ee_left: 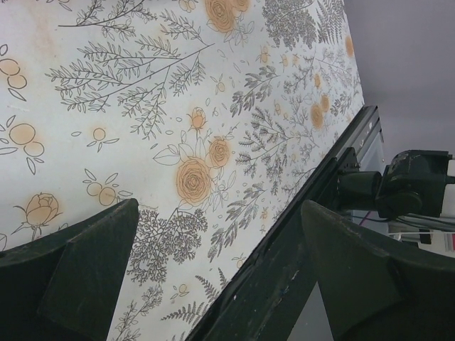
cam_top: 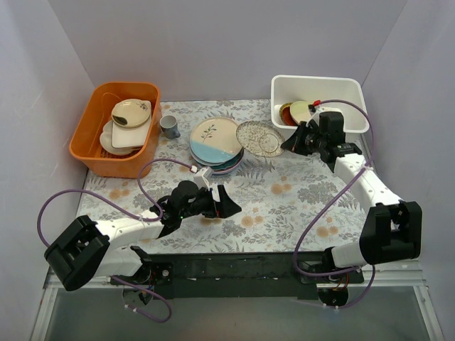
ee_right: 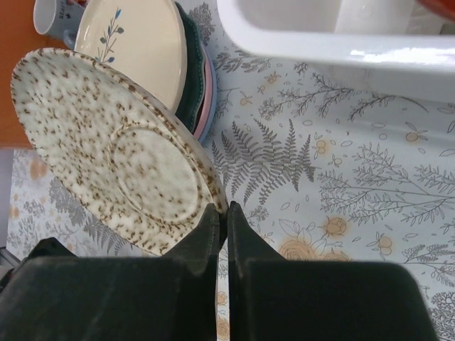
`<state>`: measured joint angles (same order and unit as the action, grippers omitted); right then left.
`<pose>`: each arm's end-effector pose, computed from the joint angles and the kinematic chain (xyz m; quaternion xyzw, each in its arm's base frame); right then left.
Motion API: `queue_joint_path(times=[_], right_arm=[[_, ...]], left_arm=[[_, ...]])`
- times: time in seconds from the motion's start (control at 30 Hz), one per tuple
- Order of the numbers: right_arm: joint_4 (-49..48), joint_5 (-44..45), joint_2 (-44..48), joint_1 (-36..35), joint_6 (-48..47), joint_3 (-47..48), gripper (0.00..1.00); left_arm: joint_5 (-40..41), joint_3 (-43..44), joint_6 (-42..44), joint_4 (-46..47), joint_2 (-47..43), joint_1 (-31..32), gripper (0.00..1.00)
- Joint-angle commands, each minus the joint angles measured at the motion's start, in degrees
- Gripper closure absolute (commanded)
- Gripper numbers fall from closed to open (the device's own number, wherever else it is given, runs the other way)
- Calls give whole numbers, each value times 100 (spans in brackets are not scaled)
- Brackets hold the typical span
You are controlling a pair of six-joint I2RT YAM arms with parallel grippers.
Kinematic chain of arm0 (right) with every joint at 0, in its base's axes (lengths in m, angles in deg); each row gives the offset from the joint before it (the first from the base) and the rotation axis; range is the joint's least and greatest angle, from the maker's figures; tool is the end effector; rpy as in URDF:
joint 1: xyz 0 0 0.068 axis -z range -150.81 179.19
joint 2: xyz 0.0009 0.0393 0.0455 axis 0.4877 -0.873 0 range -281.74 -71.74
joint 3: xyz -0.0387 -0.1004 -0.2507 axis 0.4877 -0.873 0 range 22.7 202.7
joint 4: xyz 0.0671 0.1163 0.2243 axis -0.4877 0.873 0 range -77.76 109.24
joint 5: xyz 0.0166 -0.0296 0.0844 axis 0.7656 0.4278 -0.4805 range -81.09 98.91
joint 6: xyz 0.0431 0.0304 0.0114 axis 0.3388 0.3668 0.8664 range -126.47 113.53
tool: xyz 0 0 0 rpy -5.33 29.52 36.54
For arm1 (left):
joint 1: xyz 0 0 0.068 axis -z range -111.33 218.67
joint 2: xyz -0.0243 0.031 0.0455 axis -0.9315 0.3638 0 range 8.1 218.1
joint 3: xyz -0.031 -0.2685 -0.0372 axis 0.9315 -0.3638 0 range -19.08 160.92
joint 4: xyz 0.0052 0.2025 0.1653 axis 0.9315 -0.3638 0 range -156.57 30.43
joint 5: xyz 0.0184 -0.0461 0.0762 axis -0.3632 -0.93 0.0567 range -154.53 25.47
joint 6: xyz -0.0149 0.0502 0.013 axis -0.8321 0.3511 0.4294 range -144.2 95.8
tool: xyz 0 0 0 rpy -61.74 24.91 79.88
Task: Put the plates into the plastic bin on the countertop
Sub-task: Place the plate in the plastic bin.
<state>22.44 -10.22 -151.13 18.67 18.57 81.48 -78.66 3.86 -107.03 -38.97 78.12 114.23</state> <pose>0.3069 0.0688 0.2877 0.0269 0.8609 0.2863 0.4196 0.1603 -0.1758 0.1747 -0.2082 0.8202 -0.5158 0.1332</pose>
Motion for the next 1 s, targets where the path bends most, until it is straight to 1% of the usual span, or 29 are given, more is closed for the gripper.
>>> queue_joint_path(times=[0.0,0.23,0.63,0.83,0.97], right_arm=[[-273,15,-128,121,19,713,99],[-272,-29,-313,419,89,1126,99],[-246,-239,-744,1350,186,1899,99],[-308,-248,-1025,1562,273,2216,99],[-308,-275,-1227,1571,326,2427,99]], left_arm=[[24,44,135,-135,-120,32,2],[33,79,170,-223,-164,32,2],[42,79,197,-320,-278,23,2],[68,53,188,-329,-305,32,2],[95,35,188,-337,-340,32,2]])
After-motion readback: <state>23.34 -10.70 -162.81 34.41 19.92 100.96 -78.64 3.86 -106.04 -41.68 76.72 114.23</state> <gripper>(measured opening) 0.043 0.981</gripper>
